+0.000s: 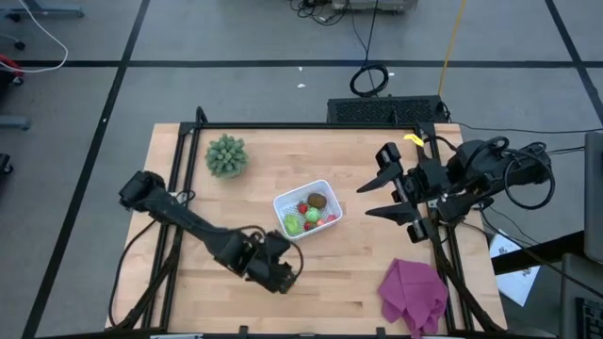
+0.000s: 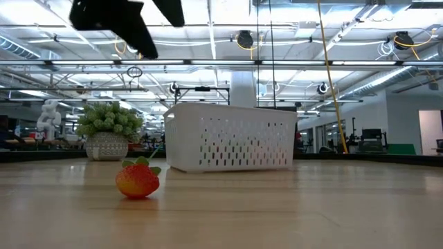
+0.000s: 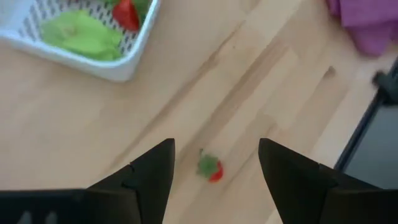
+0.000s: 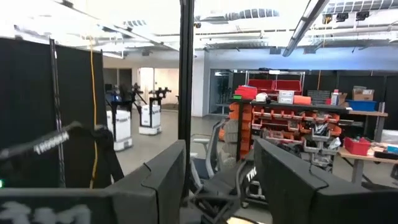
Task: Pick and placing Produce into tupperware
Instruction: Put the strawberry into the white bin
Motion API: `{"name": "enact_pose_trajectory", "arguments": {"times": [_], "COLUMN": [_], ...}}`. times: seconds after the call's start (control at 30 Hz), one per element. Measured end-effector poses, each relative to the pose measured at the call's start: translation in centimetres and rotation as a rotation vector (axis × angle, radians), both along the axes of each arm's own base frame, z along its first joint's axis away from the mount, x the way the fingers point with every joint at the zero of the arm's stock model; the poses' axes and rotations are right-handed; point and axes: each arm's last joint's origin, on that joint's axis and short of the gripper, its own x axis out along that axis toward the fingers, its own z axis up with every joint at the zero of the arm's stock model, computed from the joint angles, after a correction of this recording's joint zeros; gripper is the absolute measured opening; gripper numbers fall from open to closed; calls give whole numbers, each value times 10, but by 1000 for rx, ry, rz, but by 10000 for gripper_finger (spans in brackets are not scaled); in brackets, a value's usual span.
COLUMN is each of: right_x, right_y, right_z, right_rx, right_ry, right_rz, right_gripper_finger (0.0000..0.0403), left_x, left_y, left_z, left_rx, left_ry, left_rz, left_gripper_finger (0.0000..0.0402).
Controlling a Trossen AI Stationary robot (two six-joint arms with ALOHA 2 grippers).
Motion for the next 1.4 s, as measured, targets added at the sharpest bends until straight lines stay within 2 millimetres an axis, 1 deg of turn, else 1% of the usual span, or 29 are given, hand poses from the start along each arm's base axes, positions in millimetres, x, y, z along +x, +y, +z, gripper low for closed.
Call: {"name": "enact_pose_trajectory", "arguments": {"times": [0.07,0.13,0.2,0.3,0.37,0.43,0.7,0.8,0.97,1.17,1.3,1.4], "right_x": [-2,-4,-8,-11,-15,-18,-30,-34,-38,-38,-38,-38], "right_y": [-1,-1,0,2,3,5,4,2,1,1,1,1], "right_z": [1,2,3,4,5,5,3,2,0,0,0,0], "right_rx": [26,45,53,60,61,62,25,15,-13,-14,-14,-14], "right_ry": [3,8,11,11,17,18,61,81,104,107,107,107], "right_rz": [7,20,60,128,165,186,199,197,193,193,193,193], "right_gripper_finger": [180,180,180,180,180,180,180,180,180,180,180,180], "left_x": [4,13,21,35,41,42,40,36,30,29,29,31], "left_y": [-6,-12,-13,-14,-14,-14,-21,-22,-19,-19,-18,-19], "left_z": [-8,-19,-33,-50,-62,-69,-67,-69,-71,-71,-76,-85], "left_rx": [-23,-55,-90,-195,-250,-289,-390,-406,-371,-359,-332,-321], "left_ry": [-17,-40,-29,-8,26,59,62,113,179,173,193,205], "left_rz": [55,84,121,158,175,204,308,315,349,354,364,367], "left_gripper_finger": [237,237,237,237,237,237,237,237,237,237,237,237]}}
